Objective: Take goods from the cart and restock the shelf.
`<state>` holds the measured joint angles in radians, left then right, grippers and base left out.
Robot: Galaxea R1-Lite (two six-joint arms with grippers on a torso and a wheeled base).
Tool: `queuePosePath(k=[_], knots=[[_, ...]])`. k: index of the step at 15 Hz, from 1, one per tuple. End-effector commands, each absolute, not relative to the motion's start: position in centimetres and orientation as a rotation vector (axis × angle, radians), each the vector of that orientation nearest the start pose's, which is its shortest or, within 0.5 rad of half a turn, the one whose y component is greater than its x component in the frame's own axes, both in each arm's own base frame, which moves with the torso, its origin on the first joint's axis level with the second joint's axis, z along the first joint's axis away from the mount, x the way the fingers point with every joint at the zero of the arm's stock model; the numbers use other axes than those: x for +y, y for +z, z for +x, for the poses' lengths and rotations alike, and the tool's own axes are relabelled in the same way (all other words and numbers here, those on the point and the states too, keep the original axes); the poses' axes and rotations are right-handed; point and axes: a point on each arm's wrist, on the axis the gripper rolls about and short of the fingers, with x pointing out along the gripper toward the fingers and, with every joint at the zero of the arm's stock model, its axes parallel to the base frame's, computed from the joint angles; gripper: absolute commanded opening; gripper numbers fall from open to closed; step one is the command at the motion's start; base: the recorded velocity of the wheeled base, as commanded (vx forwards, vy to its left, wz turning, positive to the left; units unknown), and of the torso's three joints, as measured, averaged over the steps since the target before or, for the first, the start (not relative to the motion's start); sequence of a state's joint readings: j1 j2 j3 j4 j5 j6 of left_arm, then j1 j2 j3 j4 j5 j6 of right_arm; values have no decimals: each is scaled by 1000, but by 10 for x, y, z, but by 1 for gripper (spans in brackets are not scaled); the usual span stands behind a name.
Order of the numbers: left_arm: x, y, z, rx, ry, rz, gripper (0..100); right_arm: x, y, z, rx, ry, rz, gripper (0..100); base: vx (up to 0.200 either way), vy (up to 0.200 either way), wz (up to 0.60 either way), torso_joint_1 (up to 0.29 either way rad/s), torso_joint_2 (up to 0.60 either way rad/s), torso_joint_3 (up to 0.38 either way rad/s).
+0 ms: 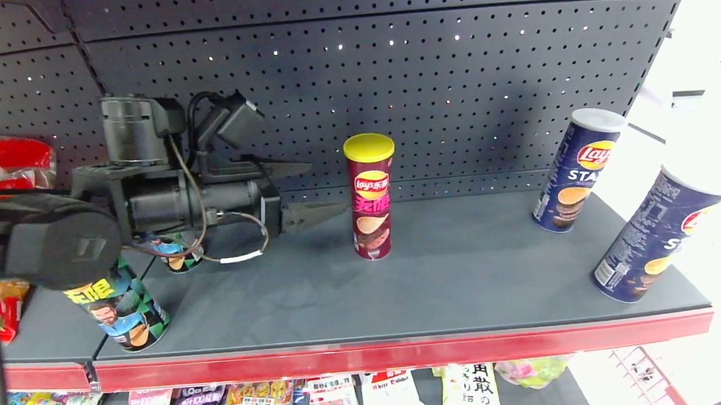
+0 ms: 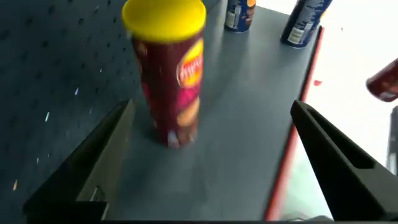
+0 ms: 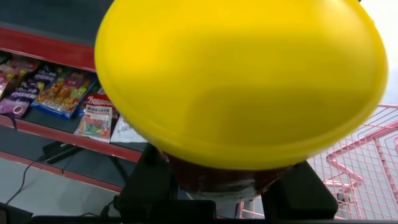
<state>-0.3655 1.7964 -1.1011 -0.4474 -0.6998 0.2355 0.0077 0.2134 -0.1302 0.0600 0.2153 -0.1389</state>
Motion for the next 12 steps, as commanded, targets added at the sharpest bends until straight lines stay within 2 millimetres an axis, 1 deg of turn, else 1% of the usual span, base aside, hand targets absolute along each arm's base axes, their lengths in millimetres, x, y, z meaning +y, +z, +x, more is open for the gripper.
queuePosePath(k=[1,6,12], knots=[[-153,186,348,184,-1104,163,100,5,111,-12,125,230,-124,0,0,0,0,0,0,0],[-162,186,373,146,-1097,172,100,5,112,-12,119,222,-125,0,0,0,0,0,0,0],[-169,186,388,120,-1099,172,100,4,113,-12,117,209,-126,0,0,0,0,0,0,0]])
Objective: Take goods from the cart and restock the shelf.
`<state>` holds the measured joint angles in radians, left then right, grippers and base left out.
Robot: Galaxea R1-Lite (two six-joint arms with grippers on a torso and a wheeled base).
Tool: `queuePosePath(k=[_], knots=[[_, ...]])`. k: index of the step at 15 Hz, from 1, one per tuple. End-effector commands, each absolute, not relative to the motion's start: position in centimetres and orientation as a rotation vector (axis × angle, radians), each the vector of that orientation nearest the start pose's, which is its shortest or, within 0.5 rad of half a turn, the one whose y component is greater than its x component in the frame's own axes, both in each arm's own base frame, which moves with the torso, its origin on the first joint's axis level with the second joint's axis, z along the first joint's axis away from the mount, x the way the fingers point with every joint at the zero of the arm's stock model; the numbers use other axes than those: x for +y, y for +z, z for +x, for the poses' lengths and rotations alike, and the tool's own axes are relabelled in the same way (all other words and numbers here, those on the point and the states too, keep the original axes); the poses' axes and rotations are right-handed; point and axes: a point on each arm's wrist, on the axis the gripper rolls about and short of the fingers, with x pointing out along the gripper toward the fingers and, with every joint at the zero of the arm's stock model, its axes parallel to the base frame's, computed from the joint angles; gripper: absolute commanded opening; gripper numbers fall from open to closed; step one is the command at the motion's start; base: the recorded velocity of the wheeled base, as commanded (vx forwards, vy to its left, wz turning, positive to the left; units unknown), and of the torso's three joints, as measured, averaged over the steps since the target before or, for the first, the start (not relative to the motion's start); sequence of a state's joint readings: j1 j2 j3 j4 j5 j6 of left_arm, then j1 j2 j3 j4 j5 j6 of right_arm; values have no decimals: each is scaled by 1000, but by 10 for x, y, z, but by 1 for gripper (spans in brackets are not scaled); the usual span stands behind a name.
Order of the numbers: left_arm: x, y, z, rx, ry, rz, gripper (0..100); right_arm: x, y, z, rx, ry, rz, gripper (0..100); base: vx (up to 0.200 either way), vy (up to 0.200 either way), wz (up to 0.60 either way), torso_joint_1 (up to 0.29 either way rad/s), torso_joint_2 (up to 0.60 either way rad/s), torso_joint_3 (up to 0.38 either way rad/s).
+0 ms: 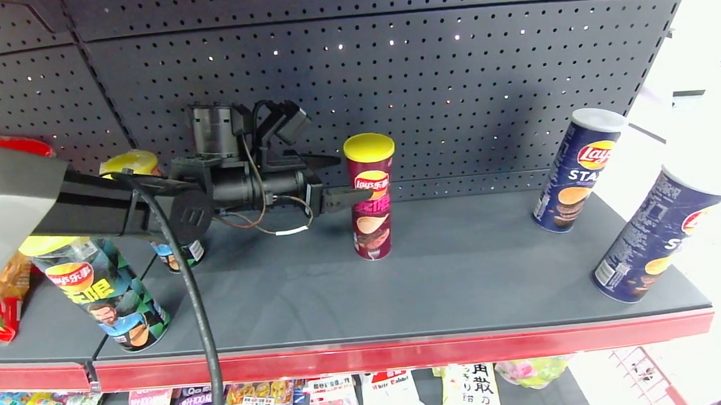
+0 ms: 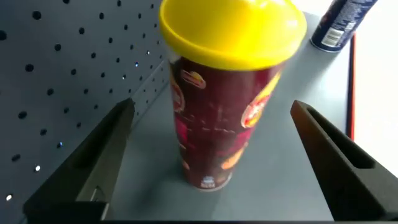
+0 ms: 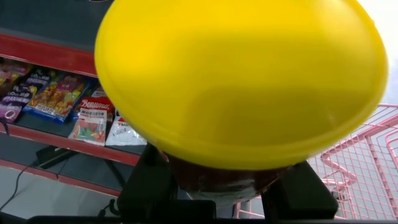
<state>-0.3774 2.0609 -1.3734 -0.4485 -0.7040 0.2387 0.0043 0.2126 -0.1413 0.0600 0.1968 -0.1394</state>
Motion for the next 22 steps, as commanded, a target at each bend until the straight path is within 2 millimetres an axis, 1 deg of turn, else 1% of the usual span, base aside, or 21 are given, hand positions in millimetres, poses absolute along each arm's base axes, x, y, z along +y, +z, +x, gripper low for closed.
queuePosePath(k=[1,2,5,7,9,13,17,18,22], knots=[[-170,187,390,115,-1099,172,100,4,113,-12,117,209,-126,0,0,0,0,0,0,0],[-174,187,392,116,-1103,159,100,4,113,-12,117,209,-126,0,0,0,0,0,0,0],[-184,190,390,126,-1121,123,100,4,114,-12,116,208,-127,0,0,0,0,0,0,0],[-192,187,396,116,-1129,125,100,4,115,-12,115,199,-127,0,0,0,0,0,0,0],[-195,184,402,114,-1125,127,100,4,115,-12,115,199,-127,0,0,0,0,0,0,0],[-199,176,405,128,-1133,125,100,4,115,-12,115,197,-127,0,0,0,0,0,0,0],[-203,173,411,118,-1133,126,100,4,115,-12,117,197,-127,0,0,0,0,0,0,0],[-203,173,410,123,-1136,126,0,4,115,-12,118,197,-127,0,0,0,0,0,0,0],[-206,174,409,118,-1142,127,0,4,115,-12,118,197,-127,0,0,0,0,0,0,0]])
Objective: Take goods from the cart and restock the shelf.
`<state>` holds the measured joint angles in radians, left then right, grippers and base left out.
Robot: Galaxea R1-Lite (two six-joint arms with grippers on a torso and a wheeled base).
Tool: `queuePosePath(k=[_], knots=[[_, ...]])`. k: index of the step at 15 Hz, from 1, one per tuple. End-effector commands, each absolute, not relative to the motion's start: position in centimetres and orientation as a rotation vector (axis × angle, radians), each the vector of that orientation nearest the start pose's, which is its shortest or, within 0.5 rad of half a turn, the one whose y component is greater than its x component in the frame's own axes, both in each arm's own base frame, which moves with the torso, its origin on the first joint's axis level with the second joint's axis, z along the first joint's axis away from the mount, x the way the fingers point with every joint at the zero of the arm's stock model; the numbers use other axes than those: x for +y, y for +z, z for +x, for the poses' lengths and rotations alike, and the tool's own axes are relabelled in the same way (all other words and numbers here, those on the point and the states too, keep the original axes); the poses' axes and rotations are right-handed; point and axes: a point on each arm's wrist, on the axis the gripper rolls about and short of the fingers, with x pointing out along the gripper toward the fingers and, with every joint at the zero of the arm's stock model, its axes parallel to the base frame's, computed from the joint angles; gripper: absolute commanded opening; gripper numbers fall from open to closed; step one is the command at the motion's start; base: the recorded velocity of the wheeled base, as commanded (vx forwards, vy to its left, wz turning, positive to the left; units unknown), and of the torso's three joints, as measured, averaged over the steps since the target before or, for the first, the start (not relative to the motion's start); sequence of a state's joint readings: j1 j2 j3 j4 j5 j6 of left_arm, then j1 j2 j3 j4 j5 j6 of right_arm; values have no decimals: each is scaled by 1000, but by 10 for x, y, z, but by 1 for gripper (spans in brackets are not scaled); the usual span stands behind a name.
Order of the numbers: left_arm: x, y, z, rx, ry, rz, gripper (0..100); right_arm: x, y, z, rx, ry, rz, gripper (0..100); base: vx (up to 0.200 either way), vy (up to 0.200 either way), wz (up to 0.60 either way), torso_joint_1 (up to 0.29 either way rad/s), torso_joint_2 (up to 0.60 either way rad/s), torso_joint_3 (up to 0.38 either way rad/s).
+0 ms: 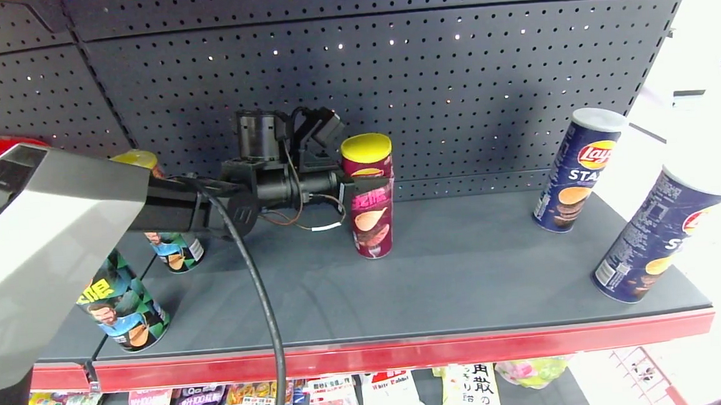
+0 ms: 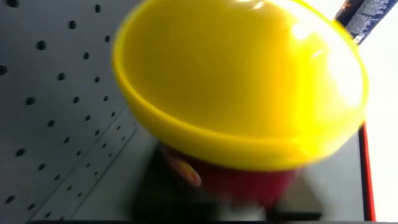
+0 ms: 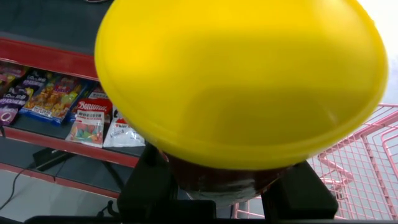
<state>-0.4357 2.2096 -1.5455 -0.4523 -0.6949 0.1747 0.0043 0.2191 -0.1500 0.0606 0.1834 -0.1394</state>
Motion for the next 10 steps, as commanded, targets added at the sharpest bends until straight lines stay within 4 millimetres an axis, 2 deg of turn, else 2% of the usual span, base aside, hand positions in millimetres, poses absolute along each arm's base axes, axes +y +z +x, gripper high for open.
queuePosePath(k=[1,3,6,7,10], knots=[[-206,174,407,119,-1143,127,0,4,115,-12,120,197,-127,0,0,0,0,0,0,0],[-207,179,400,114,-1152,128,0,4,115,-12,117,197,-127,0,0,0,0,0,0,0],[-199,186,365,161,-1182,121,0,4,116,-12,114,197,-128,0,0,0,0,0,0,0],[-194,186,347,187,-1192,118,0,4,117,-12,114,197,-128,0,0,0,0,0,0,0],[-192,188,324,196,-1207,121,0,4,117,-12,114,197,-128,0,0,0,0,0,0,0]])
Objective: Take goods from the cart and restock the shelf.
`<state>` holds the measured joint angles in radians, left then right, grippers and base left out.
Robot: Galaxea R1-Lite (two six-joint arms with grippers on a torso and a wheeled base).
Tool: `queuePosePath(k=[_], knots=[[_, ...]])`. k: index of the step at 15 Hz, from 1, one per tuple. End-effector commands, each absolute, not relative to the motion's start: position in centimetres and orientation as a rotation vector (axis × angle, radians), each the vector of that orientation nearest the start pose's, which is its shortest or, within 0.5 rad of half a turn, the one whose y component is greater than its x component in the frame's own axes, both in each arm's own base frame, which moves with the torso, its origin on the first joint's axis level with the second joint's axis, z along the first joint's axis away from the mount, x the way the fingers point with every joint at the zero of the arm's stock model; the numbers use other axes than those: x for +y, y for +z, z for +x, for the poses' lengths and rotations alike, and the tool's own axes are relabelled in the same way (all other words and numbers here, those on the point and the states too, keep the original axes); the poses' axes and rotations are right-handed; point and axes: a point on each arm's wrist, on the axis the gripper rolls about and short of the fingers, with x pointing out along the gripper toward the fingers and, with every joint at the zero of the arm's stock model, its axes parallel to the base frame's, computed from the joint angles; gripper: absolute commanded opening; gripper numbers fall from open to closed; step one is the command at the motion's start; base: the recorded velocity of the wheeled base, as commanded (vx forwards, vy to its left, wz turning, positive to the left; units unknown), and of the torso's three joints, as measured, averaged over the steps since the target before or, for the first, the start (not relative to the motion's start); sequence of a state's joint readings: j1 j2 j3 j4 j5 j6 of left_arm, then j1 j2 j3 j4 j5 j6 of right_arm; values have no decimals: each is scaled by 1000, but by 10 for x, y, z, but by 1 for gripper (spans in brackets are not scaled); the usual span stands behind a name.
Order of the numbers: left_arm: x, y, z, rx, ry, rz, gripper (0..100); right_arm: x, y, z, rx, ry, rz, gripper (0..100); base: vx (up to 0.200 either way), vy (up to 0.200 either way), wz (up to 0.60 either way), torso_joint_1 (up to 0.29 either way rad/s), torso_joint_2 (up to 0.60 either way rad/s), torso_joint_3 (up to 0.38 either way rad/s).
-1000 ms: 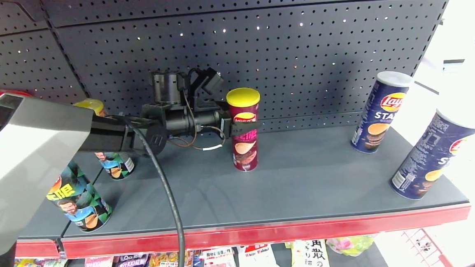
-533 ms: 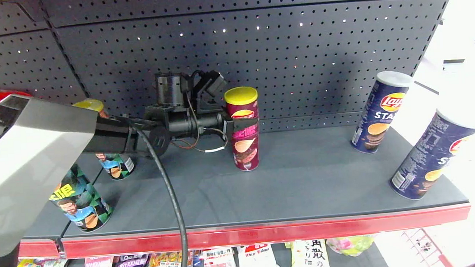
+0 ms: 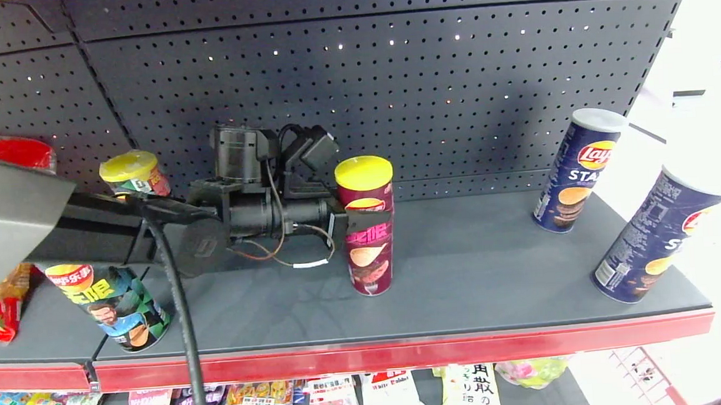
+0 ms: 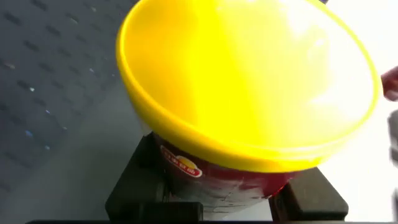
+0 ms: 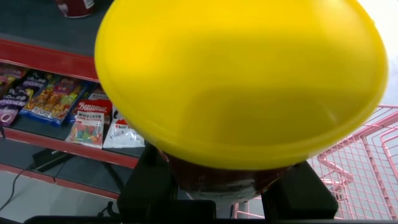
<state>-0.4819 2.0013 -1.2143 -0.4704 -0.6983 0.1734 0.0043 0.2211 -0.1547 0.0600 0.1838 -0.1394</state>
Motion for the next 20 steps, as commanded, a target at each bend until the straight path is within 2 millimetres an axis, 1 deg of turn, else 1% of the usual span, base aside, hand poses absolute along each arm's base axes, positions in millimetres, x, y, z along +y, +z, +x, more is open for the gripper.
queuePosePath(k=[1,3,5,8,12,20], knots=[[-193,187,317,188,-1216,123,0,4,117,-12,114,197,-128,0,0,0,0,0,0,0],[-192,178,309,196,-1223,124,0,4,118,-12,109,197,-128,0,0,0,0,0,0,0],[-190,169,305,195,-1221,126,0,4,119,-12,108,197,-128,0,0,0,0,0,0,0],[-187,161,302,189,-1213,127,0,4,119,-12,106,198,-128,0,0,0,0,0,0,0],[-184,166,296,169,-1212,131,0,4,118,-12,108,197,-128,0,0,0,0,0,0,0],[-175,164,280,195,-1220,130,0,4,118,-12,112,197,-128,0,0,0,0,0,0,0]])
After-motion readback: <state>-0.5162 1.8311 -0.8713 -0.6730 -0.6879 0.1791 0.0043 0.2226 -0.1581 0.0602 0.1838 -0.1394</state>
